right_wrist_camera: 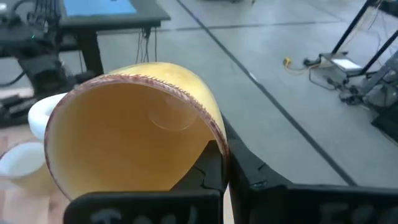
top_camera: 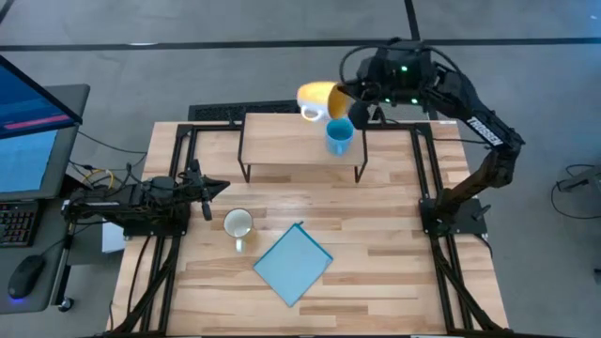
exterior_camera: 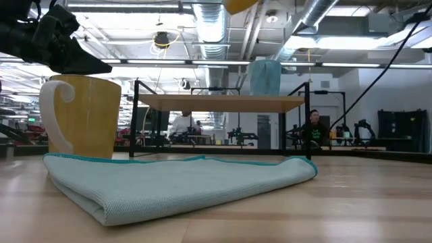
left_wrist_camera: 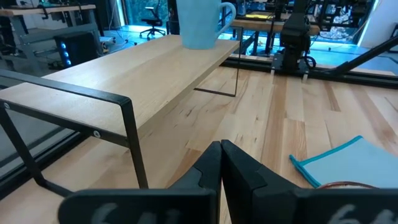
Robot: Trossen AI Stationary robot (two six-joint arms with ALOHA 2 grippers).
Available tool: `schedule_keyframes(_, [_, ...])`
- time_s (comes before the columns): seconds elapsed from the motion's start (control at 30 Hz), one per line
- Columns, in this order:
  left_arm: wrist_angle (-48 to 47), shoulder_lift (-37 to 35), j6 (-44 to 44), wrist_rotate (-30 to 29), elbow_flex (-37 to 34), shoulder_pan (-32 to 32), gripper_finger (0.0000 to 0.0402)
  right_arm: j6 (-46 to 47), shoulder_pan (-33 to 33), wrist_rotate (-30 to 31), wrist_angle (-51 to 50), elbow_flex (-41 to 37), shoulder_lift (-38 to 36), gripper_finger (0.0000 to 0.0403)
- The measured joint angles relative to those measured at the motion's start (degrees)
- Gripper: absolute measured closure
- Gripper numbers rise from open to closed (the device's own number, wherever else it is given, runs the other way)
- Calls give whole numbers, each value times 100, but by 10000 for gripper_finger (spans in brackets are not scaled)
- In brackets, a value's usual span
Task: Stack small to large cups/mugs on shelf
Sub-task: Put the yellow mug on the shelf
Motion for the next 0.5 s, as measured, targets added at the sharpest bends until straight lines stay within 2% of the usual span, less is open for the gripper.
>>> schedule_keyframes(0.2, [0, 2, -11, -2, 0, 0, 401, -217, -102, -255, 315, 183, 400, 386])
schedule_keyframes(0.5, [0, 2, -15, -2, 0, 0, 401, -770, -240, -274, -121, 1495, 1528, 386])
